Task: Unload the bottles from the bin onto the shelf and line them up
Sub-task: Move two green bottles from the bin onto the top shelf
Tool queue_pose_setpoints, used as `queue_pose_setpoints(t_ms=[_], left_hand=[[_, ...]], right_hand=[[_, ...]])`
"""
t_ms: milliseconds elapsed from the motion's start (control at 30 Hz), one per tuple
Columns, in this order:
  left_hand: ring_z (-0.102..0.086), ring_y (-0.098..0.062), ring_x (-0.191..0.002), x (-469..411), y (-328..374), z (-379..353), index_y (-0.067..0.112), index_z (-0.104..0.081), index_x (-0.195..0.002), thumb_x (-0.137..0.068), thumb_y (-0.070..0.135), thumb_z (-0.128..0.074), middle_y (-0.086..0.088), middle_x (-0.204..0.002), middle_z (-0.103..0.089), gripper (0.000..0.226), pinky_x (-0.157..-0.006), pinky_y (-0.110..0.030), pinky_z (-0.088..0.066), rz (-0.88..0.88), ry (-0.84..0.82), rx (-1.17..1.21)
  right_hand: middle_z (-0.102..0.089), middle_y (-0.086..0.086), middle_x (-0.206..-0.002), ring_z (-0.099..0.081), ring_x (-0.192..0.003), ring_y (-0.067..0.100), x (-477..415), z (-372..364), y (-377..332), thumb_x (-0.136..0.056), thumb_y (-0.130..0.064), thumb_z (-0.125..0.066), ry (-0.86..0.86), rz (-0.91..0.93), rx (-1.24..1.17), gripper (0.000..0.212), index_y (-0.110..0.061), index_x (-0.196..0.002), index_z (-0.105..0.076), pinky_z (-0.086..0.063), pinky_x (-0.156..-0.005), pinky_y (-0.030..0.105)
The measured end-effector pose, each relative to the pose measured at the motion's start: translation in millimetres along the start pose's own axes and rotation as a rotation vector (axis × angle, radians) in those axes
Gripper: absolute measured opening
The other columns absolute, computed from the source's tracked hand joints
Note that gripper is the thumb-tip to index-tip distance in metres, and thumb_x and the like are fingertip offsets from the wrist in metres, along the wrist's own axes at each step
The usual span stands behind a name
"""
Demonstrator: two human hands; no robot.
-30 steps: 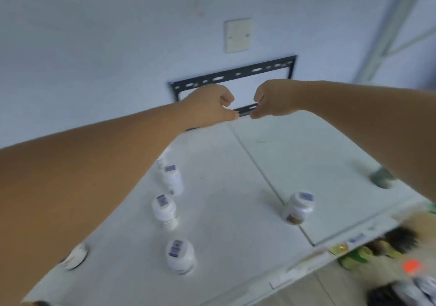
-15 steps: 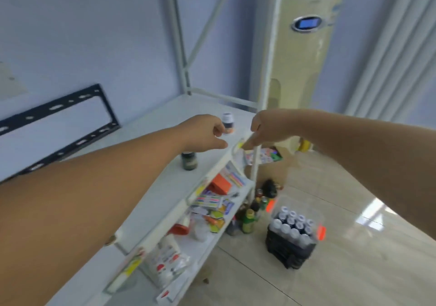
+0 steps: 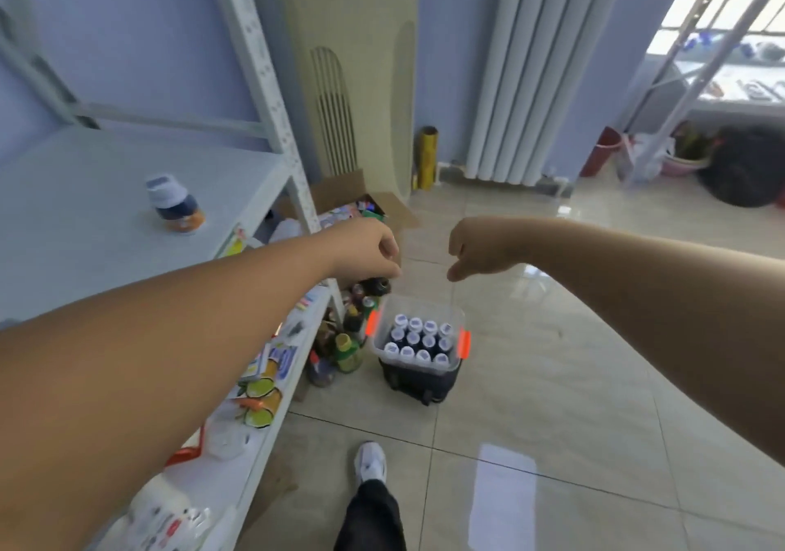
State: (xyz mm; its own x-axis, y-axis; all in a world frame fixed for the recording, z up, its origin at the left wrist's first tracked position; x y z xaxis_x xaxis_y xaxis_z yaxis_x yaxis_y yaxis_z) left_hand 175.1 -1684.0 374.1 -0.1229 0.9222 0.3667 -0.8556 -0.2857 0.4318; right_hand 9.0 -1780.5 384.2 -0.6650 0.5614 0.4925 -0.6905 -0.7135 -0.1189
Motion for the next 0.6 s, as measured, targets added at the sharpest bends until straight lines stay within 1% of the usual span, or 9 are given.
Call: queue_pose_setpoints(t_ms=[133, 167, 267, 300, 367, 400, 433, 500, 600], left_hand=[[-0.063, -0.01, -0.091, -90.0, -21.8, -38.8, 0.022, -0.068, -0.117, -0.083, 0.042, -0.077, 0.007, -0.11, -0.069, 0.04, -0.076, -0.027, -0.05, -0.023, -0.114, 0.0], [-0.064, -0.01, -0.091, -110.8, -30.0, -49.2, 0.022, -0.069, -0.116, -0.083, 0.042, -0.078, 0.006, -0.11, -0.07, 0.04, -0.077, -0.028, -0.052, -0.014, -0.144, 0.009], [-0.065, -0.016, -0.098, -160.1, -58.1, -83.2, 0.019, -0.071, -0.115, -0.084, 0.038, -0.076, 0.004, -0.108, -0.068, 0.037, -0.088, -0.034, -0.055, 0.016, -0.251, 0.019], [-0.064, -0.018, -0.096, -173.4, -67.8, -94.8, 0.019, -0.072, -0.112, -0.085, 0.037, -0.075, 0.001, -0.103, -0.066, 0.032, -0.088, -0.034, -0.054, 0.025, -0.287, 0.016], [-0.061, -0.022, -0.087, -195.2, -85.8, -116.3, 0.02, -0.07, -0.097, -0.084, 0.033, -0.073, -0.004, -0.092, -0.063, 0.018, -0.082, -0.033, -0.052, 0.046, -0.338, 0.003], [-0.059, -0.024, -0.083, -206.8, -94.8, -127.9, 0.017, -0.07, -0.094, -0.084, 0.031, -0.072, -0.007, -0.089, -0.062, 0.018, -0.079, -0.033, -0.051, 0.063, -0.352, -0.003], [-0.055, -0.024, -0.079, -215.7, -102.7, -138.1, 0.019, -0.067, -0.09, -0.083, 0.029, -0.072, -0.008, -0.086, -0.059, 0.013, -0.076, -0.031, -0.048, 0.077, -0.359, -0.013], [-0.044, -0.018, -0.074, -231.2, -118.6, -159.3, 0.021, -0.055, -0.084, -0.083, 0.026, -0.071, -0.006, -0.082, -0.048, 0.017, -0.069, -0.03, -0.038, 0.101, -0.392, -0.019], [-0.047, -0.019, -0.075, -250.7, -143.1, -190.1, 0.019, -0.053, -0.084, -0.085, 0.027, -0.071, -0.007, -0.083, -0.049, 0.02, -0.069, -0.033, -0.042, 0.147, -0.454, -0.029]], right_hand=[[-0.065, 0.014, -0.123, -0.061, -0.111, 0.031, -62.9, -37.8, 42.9, -0.09, -0.045, -0.065, -0.098, -0.091, -0.066, 0.055, 0.0, -0.123, -0.065, -0.049, -0.097, 0.038], [-0.066, 0.014, -0.122, -0.061, -0.111, 0.031, -78.6, -47.7, 52.1, -0.091, -0.044, -0.065, -0.122, -0.114, -0.086, 0.054, 0.0, -0.122, -0.065, -0.049, -0.097, 0.038], [-0.067, 0.014, -0.118, -0.062, -0.108, 0.032, -121.5, -79.8, 75.3, -0.09, -0.042, -0.066, -0.183, -0.173, -0.153, 0.05, -0.001, -0.12, -0.066, -0.051, -0.094, 0.038], [-0.067, 0.014, -0.118, -0.062, -0.107, 0.032, -134.7, -91.2, 81.9, -0.09, -0.041, -0.066, -0.204, -0.191, -0.179, 0.049, -0.002, -0.119, -0.066, -0.051, -0.093, 0.038], [-0.067, 0.014, -0.118, -0.062, -0.107, 0.033, -159.1, -114.3, 92.7, -0.09, -0.039, -0.064, -0.226, -0.211, -0.216, 0.047, -0.001, -0.118, -0.067, -0.052, -0.091, 0.036], [-0.068, 0.015, -0.116, -0.063, -0.106, 0.034, -171.6, -127.3, 97.9, -0.09, -0.039, -0.064, -0.236, -0.218, -0.234, 0.046, -0.001, -0.116, -0.067, -0.052, -0.09, 0.036], [-0.069, 0.015, -0.114, -0.064, -0.104, 0.034, -182.9, -140.3, 102.2, -0.088, -0.038, -0.065, -0.245, -0.224, -0.251, 0.045, -0.002, -0.114, -0.068, -0.053, -0.089, 0.037], [-0.07, 0.016, -0.106, -0.065, -0.098, 0.035, -203.7, -166.9, 109.6, -0.086, -0.038, -0.066, -0.276, -0.231, -0.287, 0.041, -0.002, -0.106, -0.069, -0.054, -0.084, 0.037], [-0.069, 0.015, -0.101, -0.064, -0.093, 0.033, -233.7, -204.2, 120.2, -0.086, -0.033, -0.063, -0.327, -0.232, -0.345, 0.034, -0.001, -0.099, -0.066, -0.051, -0.076, 0.035]])
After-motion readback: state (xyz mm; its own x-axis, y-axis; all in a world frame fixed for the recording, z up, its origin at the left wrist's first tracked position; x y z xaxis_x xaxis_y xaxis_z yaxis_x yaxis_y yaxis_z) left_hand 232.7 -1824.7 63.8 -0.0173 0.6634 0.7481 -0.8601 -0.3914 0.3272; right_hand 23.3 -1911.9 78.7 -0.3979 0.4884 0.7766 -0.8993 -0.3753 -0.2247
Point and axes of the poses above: each hand's wrist, its own x-axis away from the middle knuckle, its own z-axis out of the back of the hand, y = z × x, the point moved 3 cm from there along -x, towards the middle knuckle
